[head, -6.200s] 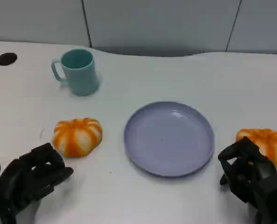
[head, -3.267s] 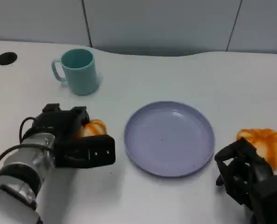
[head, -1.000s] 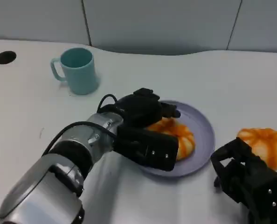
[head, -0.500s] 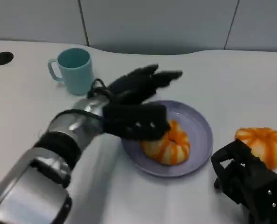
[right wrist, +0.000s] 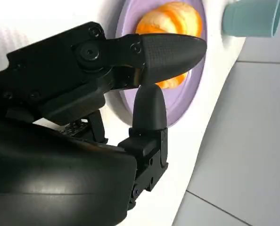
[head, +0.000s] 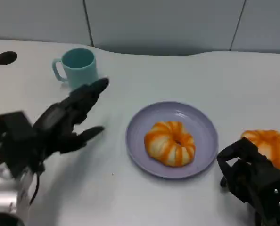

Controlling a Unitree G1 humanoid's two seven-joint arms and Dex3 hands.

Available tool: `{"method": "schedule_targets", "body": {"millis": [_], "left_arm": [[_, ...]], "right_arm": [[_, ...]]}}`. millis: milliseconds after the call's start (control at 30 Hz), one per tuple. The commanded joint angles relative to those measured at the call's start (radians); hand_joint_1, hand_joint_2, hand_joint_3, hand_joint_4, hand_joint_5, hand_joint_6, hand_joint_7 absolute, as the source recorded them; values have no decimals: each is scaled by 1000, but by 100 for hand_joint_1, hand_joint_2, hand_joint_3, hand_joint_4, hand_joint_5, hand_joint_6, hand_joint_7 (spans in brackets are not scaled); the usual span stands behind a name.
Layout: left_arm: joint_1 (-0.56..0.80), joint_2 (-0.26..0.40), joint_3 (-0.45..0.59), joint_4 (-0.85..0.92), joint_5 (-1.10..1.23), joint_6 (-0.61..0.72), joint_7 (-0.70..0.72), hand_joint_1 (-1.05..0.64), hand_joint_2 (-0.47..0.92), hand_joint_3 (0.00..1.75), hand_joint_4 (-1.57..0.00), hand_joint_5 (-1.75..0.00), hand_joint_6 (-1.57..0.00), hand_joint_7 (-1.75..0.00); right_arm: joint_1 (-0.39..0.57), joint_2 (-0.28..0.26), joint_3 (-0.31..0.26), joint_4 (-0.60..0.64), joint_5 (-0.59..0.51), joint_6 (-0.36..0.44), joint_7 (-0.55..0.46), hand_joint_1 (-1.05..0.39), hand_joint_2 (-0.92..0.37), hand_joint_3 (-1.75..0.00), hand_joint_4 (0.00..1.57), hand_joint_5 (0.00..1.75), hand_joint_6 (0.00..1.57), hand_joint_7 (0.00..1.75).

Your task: Grasp the bread from the table and place it into the plate.

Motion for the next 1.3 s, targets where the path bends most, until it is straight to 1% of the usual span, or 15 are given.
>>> {"method": "schedule_targets", "body": {"millis": [33, 100, 200, 333, 400, 433, 467, 533, 600, 667, 967, 1000, 1100, 1233, 1300], "left_arm": [[103, 13, 67, -103, -120, 136, -59, -78, 92, 23, -33, -23, -27, -7], [143, 24, 87, -119, -134, 176, -57, -73, 92, 24, -39, -30, -34, -8], [196, 21, 111, -123, -131, 229, -14, -66, 92, 17, -47, -53, -49, -8], [240, 1, 125, -123, -122, 289, 36, -55, 92, 13, -36, -114, -60, -10], [250, -4, 126, -127, -116, 304, 55, -50, 92, 12, -33, -135, -68, -17], [256, -3, 120, -125, -97, 302, 76, -48, 92, 11, -35, -143, -70, -27], [262, -1, 113, -125, -76, 299, 97, -46, 92, 8, -36, -158, -60, -69], [268, -3, 110, -123, -55, 294, 123, -42, 92, 4, -52, -171, -42, -146], [271, -11, 115, -121, -50, 286, 136, -38, 91, 2, -60, -174, -41, -167], [275, -22, 119, -119, -42, 256, 150, -31, 91, 1, -67, -174, -48, -173], [276, -28, 121, -114, -37, 237, 157, -28, 91, 1, -70, -175, -53, -175], [290, -30, 117, -146, -43, 255, 154, -28, 91, 1, -70, -175, -53, -175], [323, -36, 114, -222, -57, 309, 157, -18, 90, 2, -80, -175, -64, -175], [330, -37, 117, -247, -59, 339, 157, -16, 90, 2, -82, -175, -66, -175], [328, -33, 119, -244, -59, 346, 151, -16, 90, 3, -82, -175, -66, -175]], "right_arm": [[0, -14, -2, -6, -13, 18, -21, -26, -92, -40, 59, 175, 37, 169], [4, -14, 0, -20, -23, 37, -26, -27, -92, -40, 57, 175, 38, 167], [5, -17, 3, -20, -29, 27, -28, -26, -92, -40, 58, 175, 40, 165], [5, -20, 5, -18, -35, 28, -30, -27, -92, -40, 59, 175, 40, 166], [6, -22, 6, -20, -37, 30, -28, -28, -92, -40, 58, 175, 40, 166], [8, -23, 7, -29, -39, 37, -28, -28, -92, -40, 58, 175, 40, 166], [11, -23, 8, -37, -38, 43, -26, -27, -92, -40, 57, 175, 40, 166], [16, -23, 9, -53, -36, 58, -24, -27, -92, -40, 57, 175, 40, 166], [19, -24, 10, -60, -36, 60, -25, -27, -92, -40, 57, 175, 40, 166], [24, -22, 10, -76, -33, 72, -25, -27, -92, -40, 58, 175, 39, 166], [29, -22, 13, -92, -30, 89, -25, -27, -92, -39, 59, 175, 39, 165], [30, -22, 12, -93, -25, 88, -22, -27, -92, -39, 59, 175, 39, 165], [35, -17, 13, -108, -21, 100, -21, -28, -92, -39, 58, 175, 39, 165], [33, -18, 14, -109, -17, 104, -19, -27, -92, -39, 59, 175, 39, 164], [26, -24, 15, -86, -19, 84, -19, -28, -92, -39, 60, 175, 39, 165]]}}
